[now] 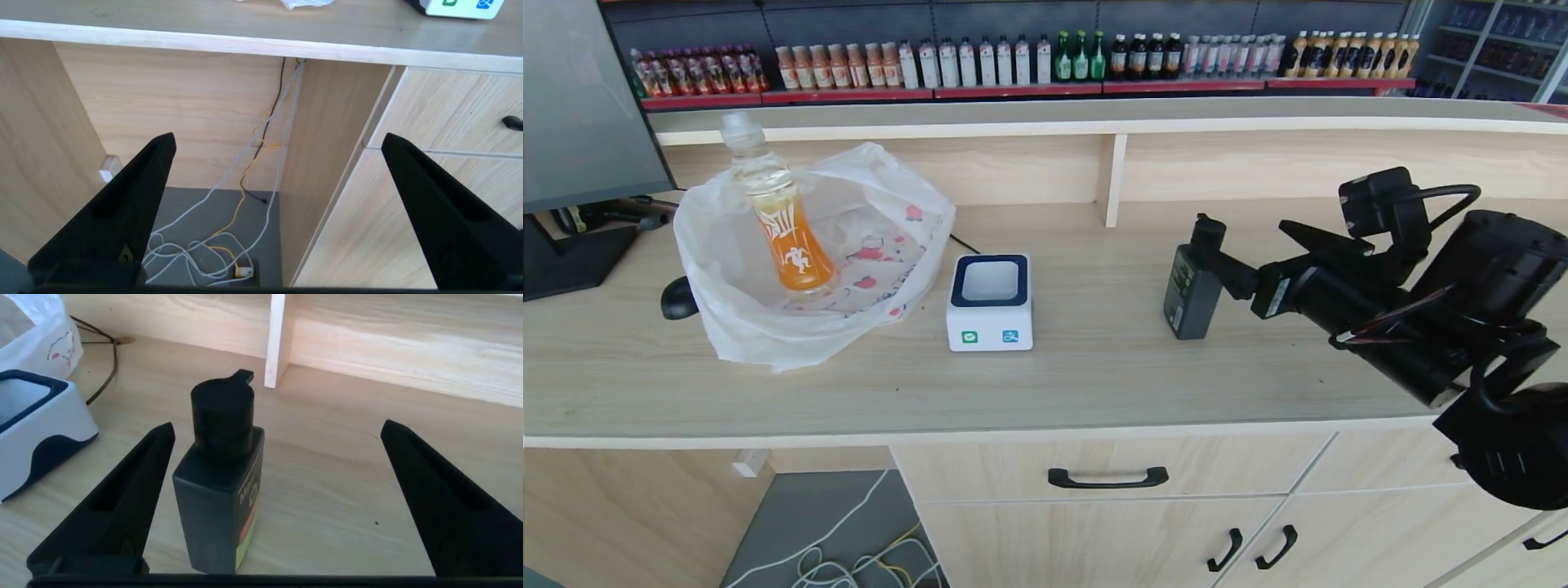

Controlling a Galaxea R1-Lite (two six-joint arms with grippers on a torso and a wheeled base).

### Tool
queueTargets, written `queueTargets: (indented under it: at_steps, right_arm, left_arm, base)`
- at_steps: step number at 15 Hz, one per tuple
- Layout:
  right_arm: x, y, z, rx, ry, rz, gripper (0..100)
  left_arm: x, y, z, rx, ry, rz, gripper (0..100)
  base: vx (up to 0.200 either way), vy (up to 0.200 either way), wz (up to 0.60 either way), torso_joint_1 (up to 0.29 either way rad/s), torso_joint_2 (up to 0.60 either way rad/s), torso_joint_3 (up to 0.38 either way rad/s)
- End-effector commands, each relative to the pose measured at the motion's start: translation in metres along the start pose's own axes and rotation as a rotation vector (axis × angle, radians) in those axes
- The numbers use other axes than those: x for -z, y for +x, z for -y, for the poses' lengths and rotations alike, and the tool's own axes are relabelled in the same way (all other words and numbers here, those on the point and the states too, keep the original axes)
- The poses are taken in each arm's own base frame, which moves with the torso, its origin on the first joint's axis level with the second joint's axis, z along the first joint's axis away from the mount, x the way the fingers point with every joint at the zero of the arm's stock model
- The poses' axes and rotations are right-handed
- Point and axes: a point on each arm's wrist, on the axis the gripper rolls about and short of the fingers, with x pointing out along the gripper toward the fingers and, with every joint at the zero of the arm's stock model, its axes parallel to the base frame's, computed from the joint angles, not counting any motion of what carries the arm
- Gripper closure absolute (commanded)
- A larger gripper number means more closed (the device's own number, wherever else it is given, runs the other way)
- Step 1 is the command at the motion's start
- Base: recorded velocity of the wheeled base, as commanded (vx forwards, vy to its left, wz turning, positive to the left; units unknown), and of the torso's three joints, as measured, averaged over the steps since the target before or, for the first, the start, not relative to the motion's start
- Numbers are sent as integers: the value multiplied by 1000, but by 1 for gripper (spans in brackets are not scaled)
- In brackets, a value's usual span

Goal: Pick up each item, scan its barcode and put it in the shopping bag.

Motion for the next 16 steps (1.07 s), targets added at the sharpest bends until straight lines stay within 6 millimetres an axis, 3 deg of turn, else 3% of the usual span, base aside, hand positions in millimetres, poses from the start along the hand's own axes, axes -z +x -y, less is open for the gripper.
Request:
queueTargets:
  at_steps: [1,8,16]
  right_arm:
    - [9,15,-5,-12,2,-16,0]
    - [42,53,-21,-2,11,-28,0]
    - [46,60,-22,57,38,-1,0]
  left_arm:
    - [0,0,0,0,0,0,0]
    - [0,0,0,0,0,0,0]
    - [0,0,0,2,0,0,0]
  base:
    - [0,0,0,0,0,0]
    - [0,0,0,0,0,0]
    - [0,0,0,0,0,0]
